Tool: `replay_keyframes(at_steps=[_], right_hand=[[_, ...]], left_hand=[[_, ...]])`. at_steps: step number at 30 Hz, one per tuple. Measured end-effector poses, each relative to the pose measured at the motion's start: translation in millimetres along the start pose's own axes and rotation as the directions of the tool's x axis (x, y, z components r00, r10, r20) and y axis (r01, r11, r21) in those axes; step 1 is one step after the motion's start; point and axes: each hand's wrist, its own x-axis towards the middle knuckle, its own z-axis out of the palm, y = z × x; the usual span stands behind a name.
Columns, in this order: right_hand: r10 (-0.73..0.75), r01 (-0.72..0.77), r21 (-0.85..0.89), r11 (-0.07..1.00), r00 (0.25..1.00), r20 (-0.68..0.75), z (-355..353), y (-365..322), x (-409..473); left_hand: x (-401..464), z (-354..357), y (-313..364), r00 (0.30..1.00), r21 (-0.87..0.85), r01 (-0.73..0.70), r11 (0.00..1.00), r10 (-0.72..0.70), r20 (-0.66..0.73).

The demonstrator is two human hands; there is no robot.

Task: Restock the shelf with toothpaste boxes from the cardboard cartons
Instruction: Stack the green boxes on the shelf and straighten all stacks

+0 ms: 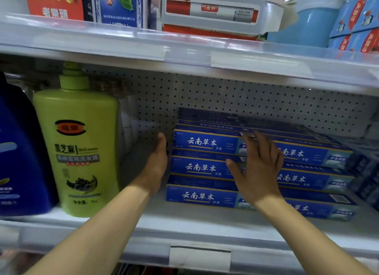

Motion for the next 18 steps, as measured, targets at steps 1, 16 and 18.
replay_keyframes(at_steps=[1, 16, 18], right_hand=[[0.003, -0.003, 0.002, 1.000, 1.000, 0.029, -1, -2, -2], [-0.073, 0.100, -0.081, 0.992, 0.957, 0.279, -1, -32, -29], [-0.061, 0.110, -0.133, 0.985, 0.944, 0.325, 2, -38, -26]], left_hand=[[-1, -1, -2, 1.000, 0.002, 0.013, 1.000, -0.013, -0.013], [-31, -21, -28, 0.952, 0.192, -0.144, 0.971, 0.083, 0.295], [-32, -23, -28, 0.948, 0.225, -0.153, 0.962, 0.079, 0.309]])
